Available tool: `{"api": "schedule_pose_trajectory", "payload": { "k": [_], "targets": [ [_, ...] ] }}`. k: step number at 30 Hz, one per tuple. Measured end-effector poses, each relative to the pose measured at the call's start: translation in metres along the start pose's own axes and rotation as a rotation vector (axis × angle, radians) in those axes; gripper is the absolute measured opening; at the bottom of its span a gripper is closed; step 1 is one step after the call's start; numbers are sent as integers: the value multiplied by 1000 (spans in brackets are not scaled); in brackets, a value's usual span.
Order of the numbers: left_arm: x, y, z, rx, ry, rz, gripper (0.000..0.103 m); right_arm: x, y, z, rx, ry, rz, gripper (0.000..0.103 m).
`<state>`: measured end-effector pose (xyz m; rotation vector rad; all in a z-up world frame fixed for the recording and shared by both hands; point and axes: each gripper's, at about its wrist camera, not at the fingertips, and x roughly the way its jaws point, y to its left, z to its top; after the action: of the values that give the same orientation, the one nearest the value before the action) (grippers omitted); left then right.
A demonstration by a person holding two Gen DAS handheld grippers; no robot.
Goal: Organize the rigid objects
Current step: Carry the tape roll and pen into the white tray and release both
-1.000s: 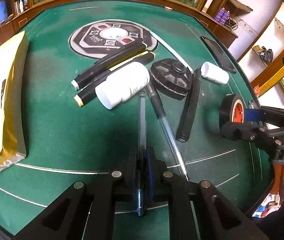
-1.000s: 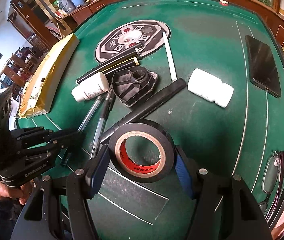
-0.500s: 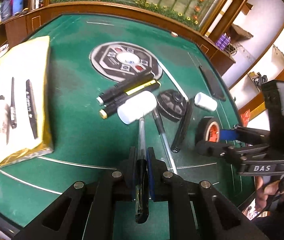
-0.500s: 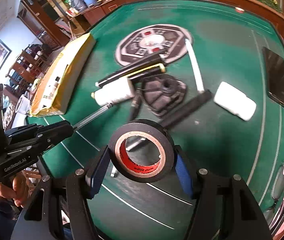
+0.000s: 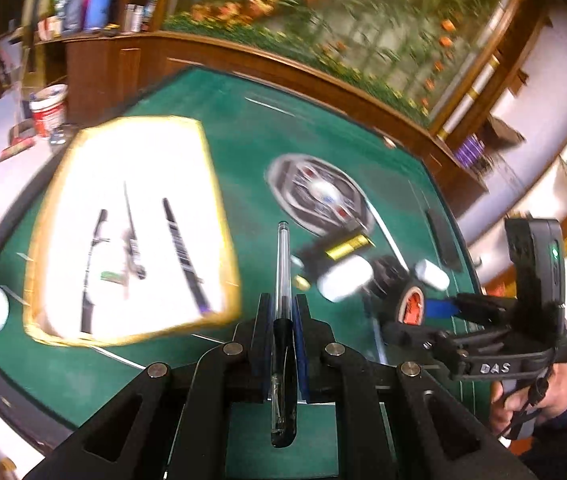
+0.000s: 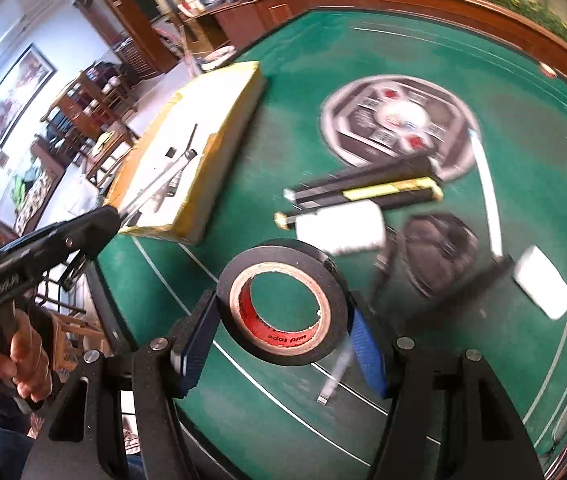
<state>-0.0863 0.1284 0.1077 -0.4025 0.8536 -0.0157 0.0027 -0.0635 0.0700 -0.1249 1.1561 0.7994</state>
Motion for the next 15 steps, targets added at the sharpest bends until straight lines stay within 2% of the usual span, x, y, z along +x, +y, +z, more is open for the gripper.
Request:
{"api": "schedule_pose_trajectory", "payload": {
  "k": [7,15],
  "targets": [
    [-11,63,19,-84,-52,84,9,24,65,49,-106,13,67,63],
    [15,125,37,-131,-40,163,9,88,125,99,-183,67,49,63]
  ]
}}
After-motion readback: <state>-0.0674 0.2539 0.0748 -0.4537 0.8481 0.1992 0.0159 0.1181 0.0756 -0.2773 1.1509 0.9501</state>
